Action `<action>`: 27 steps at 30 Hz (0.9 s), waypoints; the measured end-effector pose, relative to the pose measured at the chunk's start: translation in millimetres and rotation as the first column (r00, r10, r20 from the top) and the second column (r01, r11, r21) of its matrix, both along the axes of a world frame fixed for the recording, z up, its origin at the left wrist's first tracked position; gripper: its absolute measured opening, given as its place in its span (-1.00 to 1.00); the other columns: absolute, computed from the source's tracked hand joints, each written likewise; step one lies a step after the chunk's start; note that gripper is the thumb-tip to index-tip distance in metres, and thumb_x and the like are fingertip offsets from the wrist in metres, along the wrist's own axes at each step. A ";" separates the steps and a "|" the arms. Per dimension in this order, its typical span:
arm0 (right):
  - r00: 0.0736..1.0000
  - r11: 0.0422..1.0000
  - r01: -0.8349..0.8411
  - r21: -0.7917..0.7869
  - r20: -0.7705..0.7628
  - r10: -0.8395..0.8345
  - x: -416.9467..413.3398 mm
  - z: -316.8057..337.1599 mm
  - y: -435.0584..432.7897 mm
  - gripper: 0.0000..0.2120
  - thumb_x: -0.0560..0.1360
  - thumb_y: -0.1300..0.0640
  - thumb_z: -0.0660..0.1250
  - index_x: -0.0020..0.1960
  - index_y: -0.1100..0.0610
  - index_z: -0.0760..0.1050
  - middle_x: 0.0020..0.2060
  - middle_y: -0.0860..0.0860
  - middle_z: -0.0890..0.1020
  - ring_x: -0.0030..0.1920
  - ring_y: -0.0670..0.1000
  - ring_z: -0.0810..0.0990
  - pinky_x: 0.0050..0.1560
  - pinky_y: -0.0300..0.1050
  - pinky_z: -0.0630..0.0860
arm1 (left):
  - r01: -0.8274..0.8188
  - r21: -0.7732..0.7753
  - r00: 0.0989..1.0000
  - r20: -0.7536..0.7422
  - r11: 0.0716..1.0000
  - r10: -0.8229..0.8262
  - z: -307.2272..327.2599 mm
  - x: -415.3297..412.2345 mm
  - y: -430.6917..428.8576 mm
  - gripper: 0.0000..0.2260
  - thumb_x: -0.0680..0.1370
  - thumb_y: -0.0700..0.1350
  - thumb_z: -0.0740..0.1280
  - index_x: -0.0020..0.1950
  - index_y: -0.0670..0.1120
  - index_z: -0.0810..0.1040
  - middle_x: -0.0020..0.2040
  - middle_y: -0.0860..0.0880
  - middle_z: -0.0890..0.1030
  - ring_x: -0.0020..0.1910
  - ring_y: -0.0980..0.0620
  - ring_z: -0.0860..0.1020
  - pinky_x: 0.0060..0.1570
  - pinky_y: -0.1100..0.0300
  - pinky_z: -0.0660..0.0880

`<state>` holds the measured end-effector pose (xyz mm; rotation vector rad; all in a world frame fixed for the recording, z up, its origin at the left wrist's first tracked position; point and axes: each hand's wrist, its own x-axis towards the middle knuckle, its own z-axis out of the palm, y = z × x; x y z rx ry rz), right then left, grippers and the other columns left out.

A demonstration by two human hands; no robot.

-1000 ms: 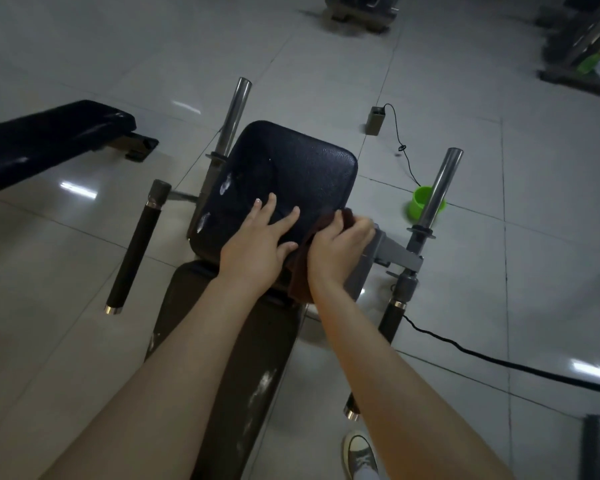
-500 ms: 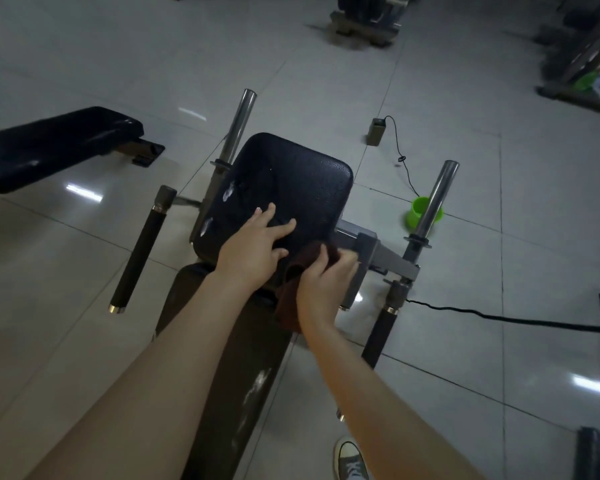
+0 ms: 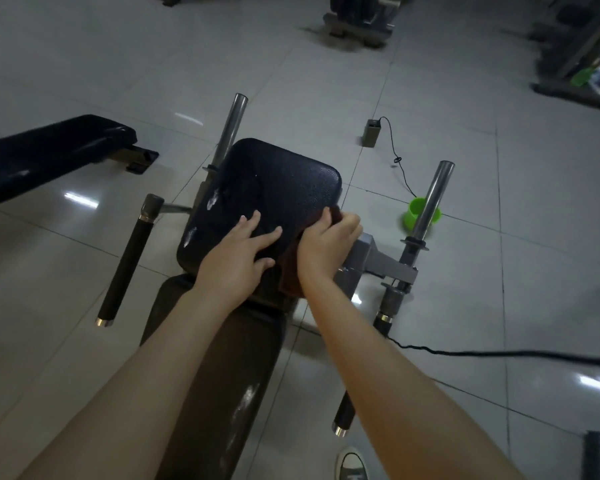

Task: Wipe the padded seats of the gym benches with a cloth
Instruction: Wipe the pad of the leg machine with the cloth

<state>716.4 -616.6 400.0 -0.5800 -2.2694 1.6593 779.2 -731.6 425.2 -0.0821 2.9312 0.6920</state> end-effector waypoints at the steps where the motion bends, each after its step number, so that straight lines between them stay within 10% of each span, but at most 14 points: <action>1: 1.000 1.000 -0.004 0.016 -0.005 0.004 -9.4 3.1 1.9 -0.87 0.65 0.10 0.18 0.01 0.14 0.27 0.03 0.03 0.37 -0.02 0.02 0.45 -0.05 -0.15 0.41 | -0.001 0.002 1.000 -0.001 1.000 0.001 -0.8 0.3 -0.3 -0.50 0.62 -0.05 0.29 0.52 0.20 0.25 0.61 0.07 0.00 0.58 0.08 -0.07 0.48 0.03 0.16; 6: 1.000 0.999 0.012 0.035 0.005 -0.012 -39.6 13.5 8.8 -0.82 0.66 0.11 0.17 0.13 0.25 0.35 0.03 0.01 0.32 -0.04 -0.01 0.37 -0.18 -0.31 0.22 | 0.004 0.022 1.000 -0.011 1.000 -0.004 -0.8 -0.6 -0.5 -0.51 0.62 -0.05 0.29 0.52 0.21 0.25 0.61 0.09 -0.01 0.58 0.10 -0.08 0.47 0.06 0.17; 16: 0.994 0.990 -0.103 -0.094 0.021 0.106 85.5 -26.4 -4.4 -0.97 0.65 0.10 0.17 0.05 0.02 0.32 0.01 -0.10 0.38 -0.07 -0.21 0.49 -0.19 -0.31 0.50 | -0.007 -0.007 1.000 -0.007 1.000 0.007 -1.6 -3.7 -2.7 -0.51 0.62 -0.04 0.30 0.51 0.25 0.25 0.61 0.11 -0.02 0.57 0.12 -0.09 0.44 0.04 0.28; 27: 1.000 0.996 0.005 0.089 -0.015 -0.004 7.5 -4.1 -4.1 -0.85 0.64 0.10 0.20 0.08 0.19 0.37 0.00 0.01 0.40 -0.06 -0.04 0.44 -0.16 -0.28 0.35 | 0.005 -0.005 1.000 -0.007 1.000 -0.005 -1.3 -3.7 -2.3 -0.50 0.62 -0.05 0.30 0.52 0.22 0.25 0.61 0.07 0.00 0.58 0.09 -0.07 0.46 0.04 0.21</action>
